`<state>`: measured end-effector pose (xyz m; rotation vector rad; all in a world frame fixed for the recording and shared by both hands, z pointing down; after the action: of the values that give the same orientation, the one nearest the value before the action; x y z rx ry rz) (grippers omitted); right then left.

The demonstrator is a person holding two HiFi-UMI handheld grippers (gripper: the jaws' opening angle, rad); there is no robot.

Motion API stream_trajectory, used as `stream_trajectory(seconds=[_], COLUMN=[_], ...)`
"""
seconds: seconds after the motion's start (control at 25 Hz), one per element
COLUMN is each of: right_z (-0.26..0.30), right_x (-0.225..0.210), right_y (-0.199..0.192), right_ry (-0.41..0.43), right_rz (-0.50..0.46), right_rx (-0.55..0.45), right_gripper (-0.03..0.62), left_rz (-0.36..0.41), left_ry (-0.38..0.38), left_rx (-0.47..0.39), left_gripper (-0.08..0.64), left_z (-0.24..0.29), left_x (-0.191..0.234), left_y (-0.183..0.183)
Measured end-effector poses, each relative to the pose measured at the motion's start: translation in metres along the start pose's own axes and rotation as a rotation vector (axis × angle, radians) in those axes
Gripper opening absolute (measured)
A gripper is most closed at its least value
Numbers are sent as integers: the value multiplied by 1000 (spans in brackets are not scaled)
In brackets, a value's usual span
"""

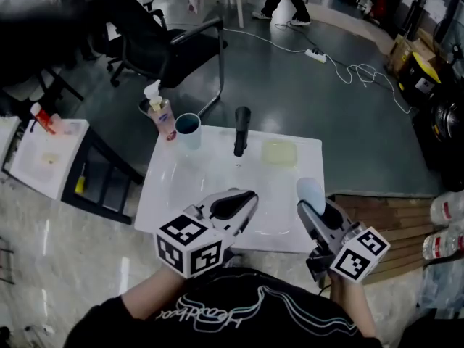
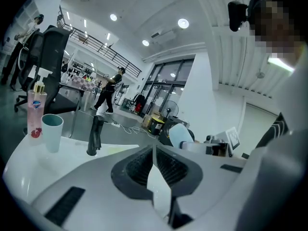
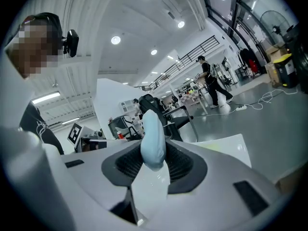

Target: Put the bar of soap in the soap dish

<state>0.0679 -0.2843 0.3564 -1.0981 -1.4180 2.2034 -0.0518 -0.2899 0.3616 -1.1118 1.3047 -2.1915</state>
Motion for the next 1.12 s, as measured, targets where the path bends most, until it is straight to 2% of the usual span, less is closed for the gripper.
stream_trajectory(seconds=[0.36, 0.68, 1.12], right_z=[54, 90, 149], right_x=[-43, -81, -161], right_y=[4, 1, -24], right_ry=[-8, -26, -88], right_rz=[59, 80, 84], right_rx=[17, 55, 212], right_gripper=[146, 146, 144], left_rz=[-39, -66, -97], left_ry=[2, -9, 2], left_rx=[59, 95, 152], left_gripper=[41, 41, 41], left_z=[31, 57, 81], left_x=[55, 84, 113], left_y=[3, 1, -16])
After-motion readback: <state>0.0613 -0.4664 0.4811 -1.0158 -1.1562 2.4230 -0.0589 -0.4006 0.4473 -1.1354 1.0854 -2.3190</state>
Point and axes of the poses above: the fingertips, and each gripper's own axes: z forward along the fingers, x to its left, y out of its top, the point moved 1 cm from there along -z, backward along the fingers, and after that the axes turned 3 degrees about x, right-handed, at the moved point
